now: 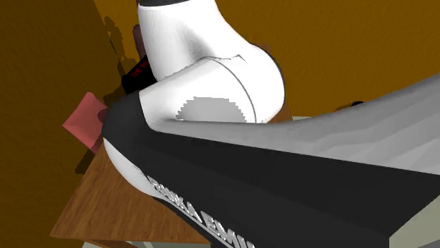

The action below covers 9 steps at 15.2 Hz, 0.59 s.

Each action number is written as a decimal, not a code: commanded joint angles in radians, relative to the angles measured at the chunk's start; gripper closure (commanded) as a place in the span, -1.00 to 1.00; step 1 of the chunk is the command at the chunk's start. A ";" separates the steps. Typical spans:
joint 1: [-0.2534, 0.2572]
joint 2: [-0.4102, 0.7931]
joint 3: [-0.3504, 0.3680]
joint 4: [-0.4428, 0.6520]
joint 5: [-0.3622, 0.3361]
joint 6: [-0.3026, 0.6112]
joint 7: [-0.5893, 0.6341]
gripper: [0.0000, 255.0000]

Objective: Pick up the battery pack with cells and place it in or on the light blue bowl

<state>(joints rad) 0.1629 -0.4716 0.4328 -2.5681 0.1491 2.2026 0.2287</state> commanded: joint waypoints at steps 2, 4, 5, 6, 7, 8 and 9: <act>0.001 -0.019 -0.009 0.030 0.000 -0.048 -0.004 1.00; 0.001 -0.030 -0.015 0.050 -0.001 -0.078 -0.007 1.00; 0.001 -0.035 -0.018 0.060 -0.001 -0.092 -0.008 1.00; 0.001 -0.039 -0.020 0.070 -0.002 -0.107 -0.009 1.00; 0.001 -0.044 -0.023 0.080 -0.002 -0.122 -0.011 1.00; 0.001 -0.048 -0.026 0.090 -0.003 -0.136 -0.012 1.00; 0.001 -0.052 -0.028 0.101 -0.004 -0.151 -0.013 1.00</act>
<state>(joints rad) 0.1634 -0.5191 0.4064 -2.4758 0.1455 2.0653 0.2166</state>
